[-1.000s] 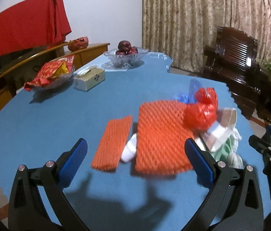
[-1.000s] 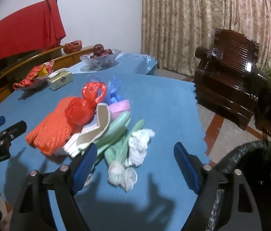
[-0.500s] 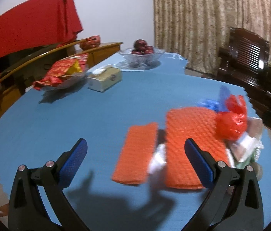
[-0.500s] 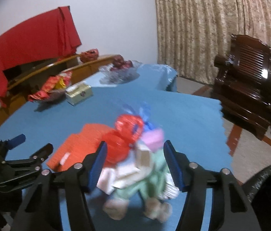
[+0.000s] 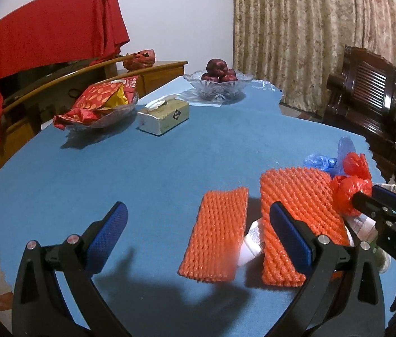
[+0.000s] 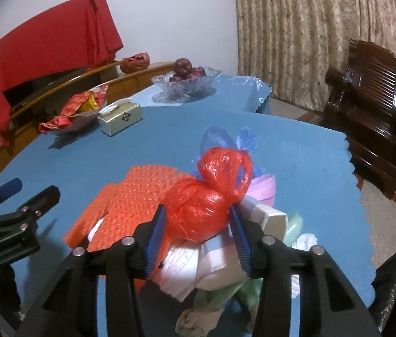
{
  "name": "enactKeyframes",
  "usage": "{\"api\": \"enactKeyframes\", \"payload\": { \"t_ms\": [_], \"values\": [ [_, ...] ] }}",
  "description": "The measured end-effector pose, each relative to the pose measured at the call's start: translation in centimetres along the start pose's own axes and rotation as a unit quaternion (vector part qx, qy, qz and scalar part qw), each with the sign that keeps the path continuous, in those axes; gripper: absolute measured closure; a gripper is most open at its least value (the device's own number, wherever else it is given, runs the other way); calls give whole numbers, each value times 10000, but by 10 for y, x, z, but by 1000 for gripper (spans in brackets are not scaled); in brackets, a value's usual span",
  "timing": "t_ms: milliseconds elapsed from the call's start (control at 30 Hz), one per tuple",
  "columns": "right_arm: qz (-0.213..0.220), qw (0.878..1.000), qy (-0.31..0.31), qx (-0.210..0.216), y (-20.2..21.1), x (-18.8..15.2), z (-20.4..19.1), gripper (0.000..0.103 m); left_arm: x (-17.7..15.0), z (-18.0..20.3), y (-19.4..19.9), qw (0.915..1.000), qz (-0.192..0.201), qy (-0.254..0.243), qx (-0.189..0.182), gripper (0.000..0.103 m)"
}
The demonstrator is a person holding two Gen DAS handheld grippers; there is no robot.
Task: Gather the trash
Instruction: 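Grasp the red plastic bag with the right gripper while the left gripper grasps the orange foam net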
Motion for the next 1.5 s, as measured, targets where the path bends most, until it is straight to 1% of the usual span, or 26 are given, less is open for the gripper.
{"api": "enactKeyframes", "payload": {
  "t_ms": [100,167,233,267,433,567,767,933,967,1000,1067,1133,1167,1200,1233,1267,1333,1367,1500],
  "values": [
    [-54,9999,60,139,-2,-3,-1,74,-1,2,-1,10000,-6,-23,-27,5],
    [-82,9998,79,189,-1,-5,0,86,-4,7,-2,9999,-40,-79,-56,5],
    [-84,9994,52,333,2,-8,0,88,-7,11,-2,9999,-83,-99,-107,5],
    [-73,9990,76,426,5,-10,-1,92,-10,14,-2,9998,-104,-118,-134,5],
    [82,9977,24,667,31,-14,-3,95,-18,31,5,9993,-154,-217,-253,5],
    [129,9975,85,693,54,-23,-1,95,-24,46,12,9986,-182,-312,-385,5],
    [37,9988,-136,468,73,-44,18,96,-39,80,17,9962,-287,-499,-658,5],
    [20,9991,-288,308,79,-49,37,96,-48,101,16,9946,-300,-714,-698,6],
    [30,9991,-312,287,80,-49,40,96,-49,103,15,9943,-308,-745,-693,10],
    [38,9991,-312,274,81,-49,42,96,-51,106,13,9940,-318,-790,-690,19],
    [41,9992,-294,265,82,-48,43,96,-56,113,6,9924,-401,-971,-645,30],
    [42,9992,-288,275,83,-49,43,96,-63,118,1,9909,-454,-1103,-624,37],
    [41,9992,-287,287,84,-49,43,96,-66,121,-1,9902,-472,-1176,-593,46],
    [46,9992,-283,293,85,-50,44,96,-68,122,-2,9897,-481,-1201,-607,58],
    [47,9992,-276,293,86,-50,46,96,-69,123,-3,9896,-497,-1200,-619,63],
    [47,9992,-264,285,86,-51,46,96,-69,122,-2,9899,-505,-1169,-630,72],
    [40,9993,-250,278,87,-51,46,96,-66,120,0,9906,-466,-1078,-694,83],
    [38,9993,-255,282,88,-51,47,96,-64,120,3,9908,-424,-1022,-777,90],
    [71,9993,-230,299,90,-50,45,96,-54,115,12,9926,-288,-859,-808,91]
  ]
}}
Point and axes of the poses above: each gripper's, at about its wrist camera, not at the fingertips, and y roughly against the way its jaws point, z to its right, x to its top, the point moved 9 cm from there along -y, roughly the way its jaws point, and after that the axes turned 1 degree about -x, right-handed, at the moved point
